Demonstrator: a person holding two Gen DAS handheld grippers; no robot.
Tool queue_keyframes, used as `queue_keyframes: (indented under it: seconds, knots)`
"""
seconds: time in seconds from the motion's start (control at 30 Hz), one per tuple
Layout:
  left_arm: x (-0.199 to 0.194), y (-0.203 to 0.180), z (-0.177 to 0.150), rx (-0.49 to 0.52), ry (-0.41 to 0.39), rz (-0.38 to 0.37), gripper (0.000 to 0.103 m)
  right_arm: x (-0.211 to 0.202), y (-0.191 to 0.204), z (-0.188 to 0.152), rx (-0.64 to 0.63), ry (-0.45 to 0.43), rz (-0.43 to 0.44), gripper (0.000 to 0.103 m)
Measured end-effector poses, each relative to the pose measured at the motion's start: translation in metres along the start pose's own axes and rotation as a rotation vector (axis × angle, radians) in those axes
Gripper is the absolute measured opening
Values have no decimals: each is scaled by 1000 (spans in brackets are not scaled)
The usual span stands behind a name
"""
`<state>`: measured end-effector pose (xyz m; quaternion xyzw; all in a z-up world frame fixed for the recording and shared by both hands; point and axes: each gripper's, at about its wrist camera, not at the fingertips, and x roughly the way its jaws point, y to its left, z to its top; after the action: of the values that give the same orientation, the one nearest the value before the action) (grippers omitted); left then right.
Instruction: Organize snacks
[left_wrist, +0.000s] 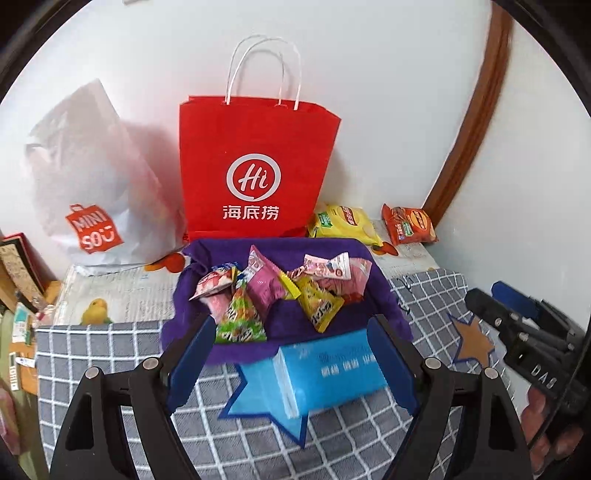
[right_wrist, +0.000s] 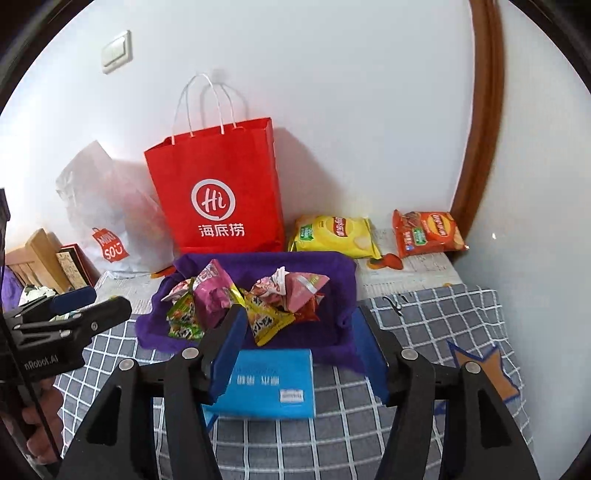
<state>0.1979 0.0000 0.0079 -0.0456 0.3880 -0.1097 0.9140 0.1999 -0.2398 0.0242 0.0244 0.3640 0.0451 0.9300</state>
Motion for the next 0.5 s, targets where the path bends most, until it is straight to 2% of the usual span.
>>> queue_keyframes:
  seconds: [0.07, 0.23, 0.27, 0.33, 0.5]
  knots:
    - [-12, -6, -9, 12, -6, 16, 83, -10, 0, -4, 0, 1, 11, 60]
    - [-43, -20, -32, 15, -15, 1, 83, -36, -4, -20, 12, -5, 18, 61]
    - [-46, -22, -35, 16, -17, 5, 83, -42, -5, -25, 14, -9, 14, 63]
    - [-55, -26, -45, 14, -23, 15, 83, -53, -9, -34, 27, -14, 15, 79]
    - [-73, -33, -68, -10, -46, 28, 83, -77, -15, -56, 32, -54, 6, 89]
